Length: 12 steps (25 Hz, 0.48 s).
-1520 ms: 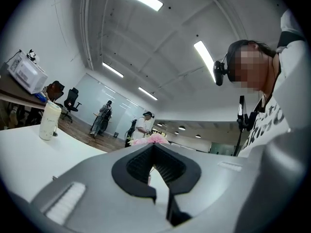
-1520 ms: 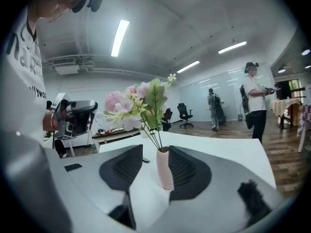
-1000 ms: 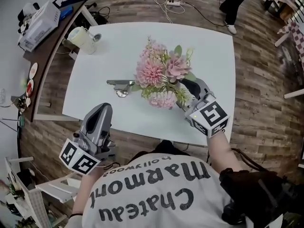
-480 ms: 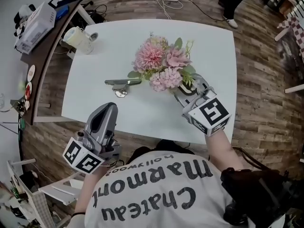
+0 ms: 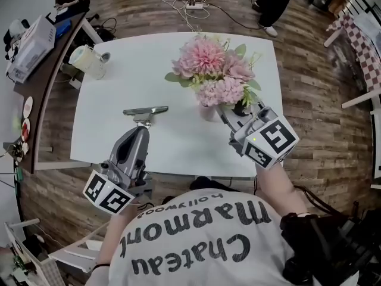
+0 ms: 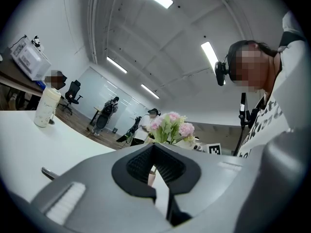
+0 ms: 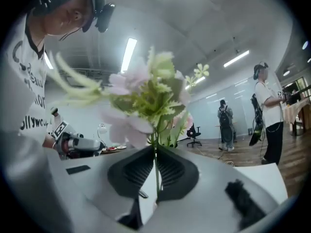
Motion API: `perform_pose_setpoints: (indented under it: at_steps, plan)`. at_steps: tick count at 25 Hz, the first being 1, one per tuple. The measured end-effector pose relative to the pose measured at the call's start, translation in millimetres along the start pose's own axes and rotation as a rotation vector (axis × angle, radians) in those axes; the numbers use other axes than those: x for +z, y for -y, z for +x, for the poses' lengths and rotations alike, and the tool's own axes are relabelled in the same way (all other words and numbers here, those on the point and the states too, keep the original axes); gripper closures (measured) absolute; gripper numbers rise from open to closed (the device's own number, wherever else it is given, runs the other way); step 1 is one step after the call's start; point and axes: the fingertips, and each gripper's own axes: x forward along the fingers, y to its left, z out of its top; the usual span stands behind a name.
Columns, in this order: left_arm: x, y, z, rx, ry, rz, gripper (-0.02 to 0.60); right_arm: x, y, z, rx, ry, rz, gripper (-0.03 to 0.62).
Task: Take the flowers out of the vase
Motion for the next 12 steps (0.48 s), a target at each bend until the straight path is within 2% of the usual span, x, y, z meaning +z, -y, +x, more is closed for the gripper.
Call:
perform_pose_setpoints:
  at_steps: [7,12]
  plan:
    - [0,19,-14,-0.062,0.002,0.009,0.577,37,1,-21,-0.077,0.099,-0.048,0.566]
    - [9,13,-48,-0.032,0.018,0.023,0.575,62,-4,-30,-0.143,0.153,-0.105,0.566]
